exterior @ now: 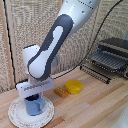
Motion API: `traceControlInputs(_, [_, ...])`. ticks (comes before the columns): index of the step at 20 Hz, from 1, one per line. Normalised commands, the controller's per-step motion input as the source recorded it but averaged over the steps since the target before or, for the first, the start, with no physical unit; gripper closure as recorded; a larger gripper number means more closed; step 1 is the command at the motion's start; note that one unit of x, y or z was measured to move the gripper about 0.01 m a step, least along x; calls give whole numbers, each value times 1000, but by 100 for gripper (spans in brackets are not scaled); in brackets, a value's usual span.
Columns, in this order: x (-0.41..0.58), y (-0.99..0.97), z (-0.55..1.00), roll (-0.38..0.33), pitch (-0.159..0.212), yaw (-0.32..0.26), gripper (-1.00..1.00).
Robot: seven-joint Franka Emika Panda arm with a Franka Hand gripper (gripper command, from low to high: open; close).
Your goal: Carefully approach the cobalt cup with your gripper. Make sure to hold the cobalt cup delicately with your gripper. Carefully elevate the cobalt cup, moving it off the surface. Position the cobalt cup to hover above the alabaster dining ware. Gently lower the cobalt cup onto the alabaster dining ware. Gradually release your hold on the cobalt cup.
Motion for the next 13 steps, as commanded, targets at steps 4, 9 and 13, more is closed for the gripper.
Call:
traceControlInputs(4, [-13,161,72,-22,-28,81,-100])
traceControlInputs(9, [59,-144,271,9,-48,113,-100])
traceControlInputs(13, [84,-338,619,39,-56,70,-100])
